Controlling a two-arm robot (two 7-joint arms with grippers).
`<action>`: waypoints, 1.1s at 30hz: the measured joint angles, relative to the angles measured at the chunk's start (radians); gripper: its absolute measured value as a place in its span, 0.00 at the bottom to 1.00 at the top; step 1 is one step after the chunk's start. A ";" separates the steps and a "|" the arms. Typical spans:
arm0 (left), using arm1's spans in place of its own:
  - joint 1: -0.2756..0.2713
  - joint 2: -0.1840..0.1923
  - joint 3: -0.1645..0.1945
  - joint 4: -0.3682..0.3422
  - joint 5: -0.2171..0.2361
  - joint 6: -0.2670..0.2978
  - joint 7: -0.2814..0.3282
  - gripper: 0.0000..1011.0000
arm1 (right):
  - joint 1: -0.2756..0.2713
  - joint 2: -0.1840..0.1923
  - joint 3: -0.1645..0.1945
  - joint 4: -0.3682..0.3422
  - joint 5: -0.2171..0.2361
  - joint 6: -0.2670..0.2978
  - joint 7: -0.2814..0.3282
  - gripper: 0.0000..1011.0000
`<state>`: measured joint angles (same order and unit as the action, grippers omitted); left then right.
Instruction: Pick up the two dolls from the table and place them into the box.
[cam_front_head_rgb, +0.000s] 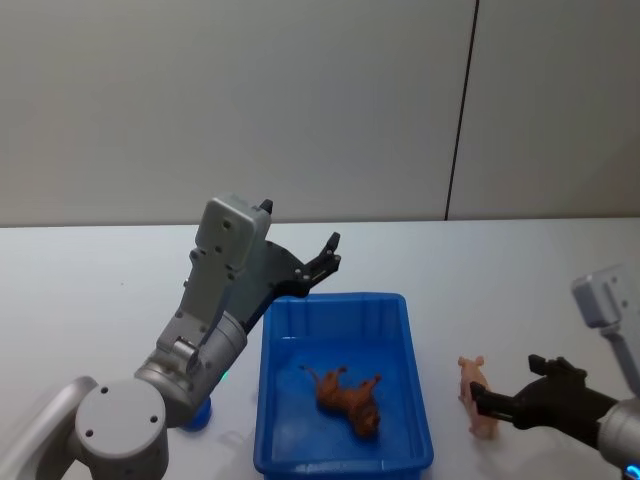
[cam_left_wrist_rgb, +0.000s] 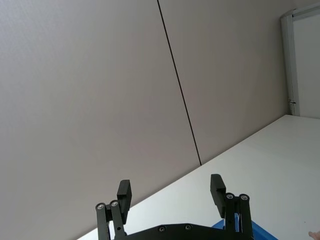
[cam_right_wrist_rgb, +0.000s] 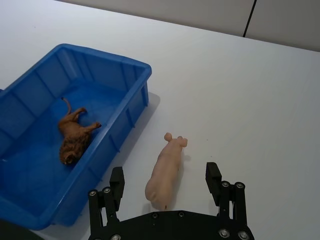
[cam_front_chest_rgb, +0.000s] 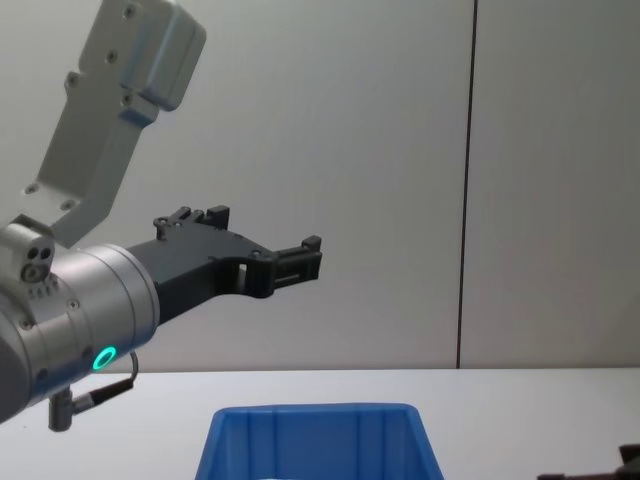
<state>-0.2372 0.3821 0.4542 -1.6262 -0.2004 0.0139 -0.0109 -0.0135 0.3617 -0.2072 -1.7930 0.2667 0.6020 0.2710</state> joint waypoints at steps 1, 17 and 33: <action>0.000 0.000 0.000 0.000 0.000 0.000 0.000 0.99 | 0.003 -0.005 -0.004 0.006 -0.007 -0.002 -0.003 0.99; 0.000 0.000 0.000 0.000 0.000 0.000 0.000 0.99 | 0.063 -0.082 -0.062 0.135 -0.119 -0.033 -0.048 0.99; 0.000 0.000 0.000 0.000 0.000 0.000 0.000 0.99 | 0.101 -0.122 -0.084 0.234 -0.162 -0.044 -0.050 0.89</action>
<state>-0.2372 0.3821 0.4542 -1.6262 -0.2004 0.0139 -0.0109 0.0876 0.2398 -0.2908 -1.5589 0.1049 0.5582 0.2210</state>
